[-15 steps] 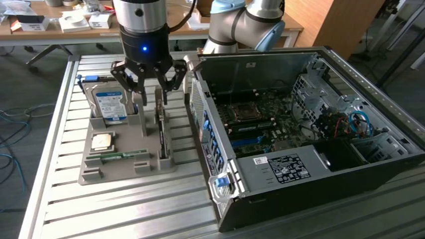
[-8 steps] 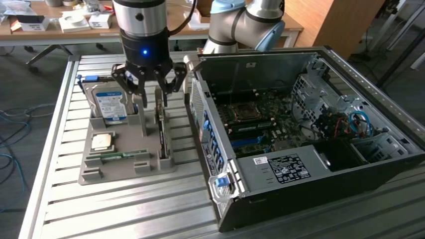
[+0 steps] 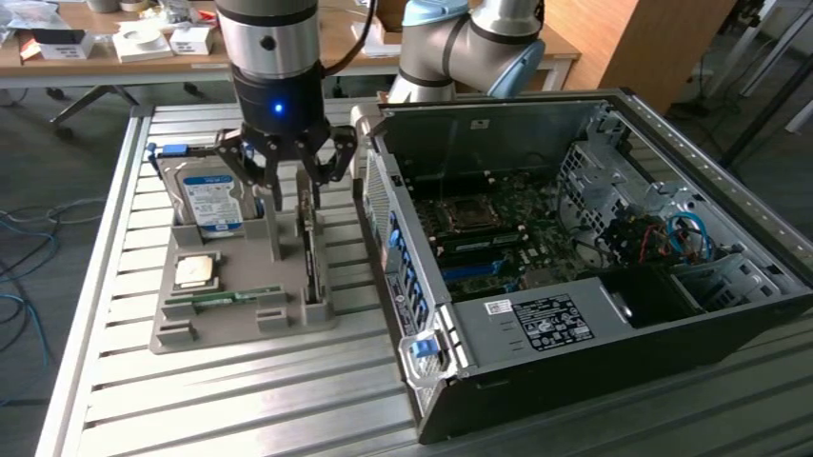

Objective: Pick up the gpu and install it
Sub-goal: 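Pick up the gpu and move the gpu toward the slot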

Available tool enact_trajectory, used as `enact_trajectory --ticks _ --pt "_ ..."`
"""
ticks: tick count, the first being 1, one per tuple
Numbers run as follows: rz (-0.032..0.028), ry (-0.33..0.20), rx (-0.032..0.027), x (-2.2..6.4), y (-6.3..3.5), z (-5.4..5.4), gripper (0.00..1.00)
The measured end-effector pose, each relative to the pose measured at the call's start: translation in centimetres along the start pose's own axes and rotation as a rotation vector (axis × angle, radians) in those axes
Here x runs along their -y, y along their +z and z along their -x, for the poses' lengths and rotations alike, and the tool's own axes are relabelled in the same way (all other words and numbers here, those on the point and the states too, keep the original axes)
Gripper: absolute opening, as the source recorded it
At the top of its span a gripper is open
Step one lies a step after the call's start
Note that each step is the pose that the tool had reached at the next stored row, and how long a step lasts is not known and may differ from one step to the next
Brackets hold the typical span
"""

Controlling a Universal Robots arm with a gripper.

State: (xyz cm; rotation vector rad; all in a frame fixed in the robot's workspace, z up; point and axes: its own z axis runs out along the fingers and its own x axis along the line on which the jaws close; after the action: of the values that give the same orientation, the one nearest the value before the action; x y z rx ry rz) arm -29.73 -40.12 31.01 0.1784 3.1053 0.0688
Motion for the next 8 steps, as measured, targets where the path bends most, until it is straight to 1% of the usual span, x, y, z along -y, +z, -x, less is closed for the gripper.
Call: enact_trajectory --ticks 8 --pt "0.0001 0.000 0.0001 0.03 0.66 -0.02 0.49"
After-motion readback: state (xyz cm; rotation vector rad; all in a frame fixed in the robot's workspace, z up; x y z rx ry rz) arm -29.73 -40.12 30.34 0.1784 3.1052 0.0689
